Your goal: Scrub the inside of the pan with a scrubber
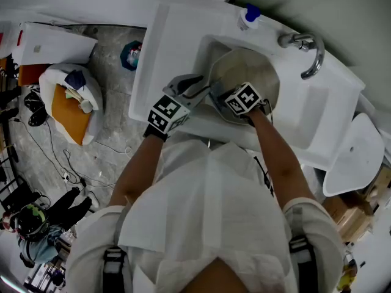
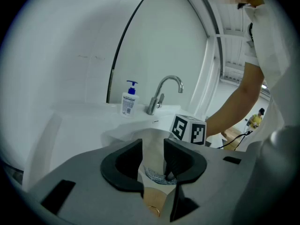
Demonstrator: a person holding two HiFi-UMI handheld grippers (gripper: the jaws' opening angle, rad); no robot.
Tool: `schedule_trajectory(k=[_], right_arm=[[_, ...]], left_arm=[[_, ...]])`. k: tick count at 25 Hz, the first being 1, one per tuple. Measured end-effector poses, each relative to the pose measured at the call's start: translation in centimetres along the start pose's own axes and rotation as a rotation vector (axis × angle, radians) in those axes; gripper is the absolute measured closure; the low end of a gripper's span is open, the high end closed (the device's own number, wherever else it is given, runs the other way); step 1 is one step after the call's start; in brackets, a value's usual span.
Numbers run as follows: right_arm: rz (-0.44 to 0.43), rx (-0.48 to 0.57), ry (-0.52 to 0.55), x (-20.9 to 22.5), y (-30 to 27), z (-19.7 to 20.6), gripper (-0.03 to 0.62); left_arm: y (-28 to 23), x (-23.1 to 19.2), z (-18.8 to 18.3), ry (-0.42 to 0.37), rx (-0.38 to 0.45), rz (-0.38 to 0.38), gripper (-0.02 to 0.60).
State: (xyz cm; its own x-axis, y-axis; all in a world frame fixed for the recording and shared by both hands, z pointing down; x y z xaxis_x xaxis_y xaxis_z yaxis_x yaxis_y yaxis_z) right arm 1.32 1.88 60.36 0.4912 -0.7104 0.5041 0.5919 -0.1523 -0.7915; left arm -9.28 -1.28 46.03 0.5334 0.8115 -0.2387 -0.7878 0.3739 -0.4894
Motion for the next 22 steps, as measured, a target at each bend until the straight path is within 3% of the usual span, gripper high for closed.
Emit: schedule_trajectory(k=[6, 13, 17, 22], right_arm=[[0.077, 0.096, -0.072, 1.3, -0.2, -1.7, 0.579], [0.212, 0.299, -0.266, 5.0, 1.3, -5.8, 0.579], [0.159, 0.283, -0.269, 4.6, 1.3, -5.6, 0.579], [0.031, 0.17, -0.192, 1.7, 0.5, -3.2, 0.579]], left_arm=[[0.2, 0.1, 0.1, -0.001, -0.004, -0.006, 0.431], [0.4, 0.4, 0.2, -0.004, -0.012, -0.003, 0.431], [0.7, 0.4, 0.4, -0.002, -0.01, -0.007, 0.431], [0.7, 0.4, 0.5, -0.002, -0.008, -0.005, 0.431]])
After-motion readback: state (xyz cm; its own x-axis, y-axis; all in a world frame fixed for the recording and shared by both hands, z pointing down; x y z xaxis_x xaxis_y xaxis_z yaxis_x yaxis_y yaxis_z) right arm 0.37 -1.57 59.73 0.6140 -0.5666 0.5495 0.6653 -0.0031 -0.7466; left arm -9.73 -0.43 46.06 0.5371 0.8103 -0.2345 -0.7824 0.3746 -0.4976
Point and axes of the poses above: the fingertips, and each gripper's own axes: y backward along the fingers, x to its right, z out of its underside, the point moved 5 cm from there along y, backward along the fingers, and after that the axes turned 1 degree about z, right-handed, at the moved point
